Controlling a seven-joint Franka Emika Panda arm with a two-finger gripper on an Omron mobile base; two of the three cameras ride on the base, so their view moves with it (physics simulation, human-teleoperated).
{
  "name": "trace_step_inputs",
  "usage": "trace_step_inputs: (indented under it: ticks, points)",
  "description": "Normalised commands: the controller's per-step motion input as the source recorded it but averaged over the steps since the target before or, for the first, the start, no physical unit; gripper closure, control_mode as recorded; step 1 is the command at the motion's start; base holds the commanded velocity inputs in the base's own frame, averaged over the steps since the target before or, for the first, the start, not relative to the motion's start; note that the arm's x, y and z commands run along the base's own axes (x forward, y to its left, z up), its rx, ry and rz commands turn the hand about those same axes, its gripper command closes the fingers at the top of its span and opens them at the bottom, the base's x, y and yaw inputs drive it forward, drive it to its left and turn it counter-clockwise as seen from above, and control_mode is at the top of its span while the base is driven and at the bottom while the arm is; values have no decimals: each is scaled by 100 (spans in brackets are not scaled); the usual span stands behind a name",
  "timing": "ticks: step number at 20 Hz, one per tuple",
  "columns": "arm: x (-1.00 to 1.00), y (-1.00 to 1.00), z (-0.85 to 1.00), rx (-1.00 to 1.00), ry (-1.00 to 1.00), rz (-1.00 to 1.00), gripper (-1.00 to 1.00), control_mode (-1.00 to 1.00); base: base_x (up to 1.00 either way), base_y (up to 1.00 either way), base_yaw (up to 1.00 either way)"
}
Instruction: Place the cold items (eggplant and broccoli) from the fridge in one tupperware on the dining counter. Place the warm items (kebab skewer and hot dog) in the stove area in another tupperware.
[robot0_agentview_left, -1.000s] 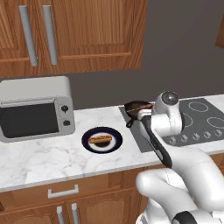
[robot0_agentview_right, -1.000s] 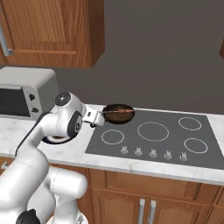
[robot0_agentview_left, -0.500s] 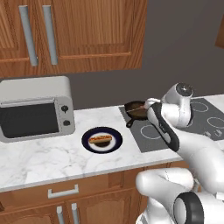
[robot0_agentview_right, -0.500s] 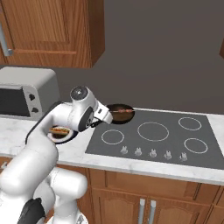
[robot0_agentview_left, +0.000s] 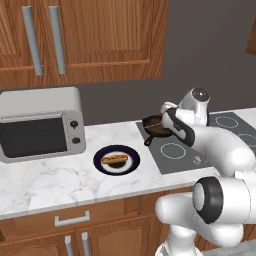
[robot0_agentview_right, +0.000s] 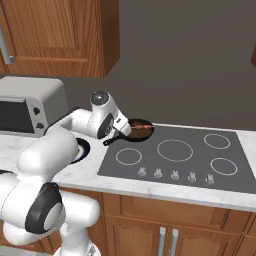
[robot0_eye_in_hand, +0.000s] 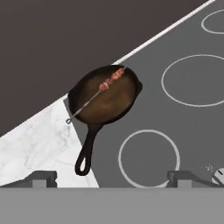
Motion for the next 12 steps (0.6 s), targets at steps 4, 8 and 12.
trace_step_inputs:
  ticks: [4,8,12]
  points:
    - [55,-3,-14,25,0,-9,-100,-100,0,0,0]
    - [52,-1,-16,12,3,-10,-100,-100,0,0,0]
    - [40,-1,-30,6,17,-12,-100,-100,0,0,0]
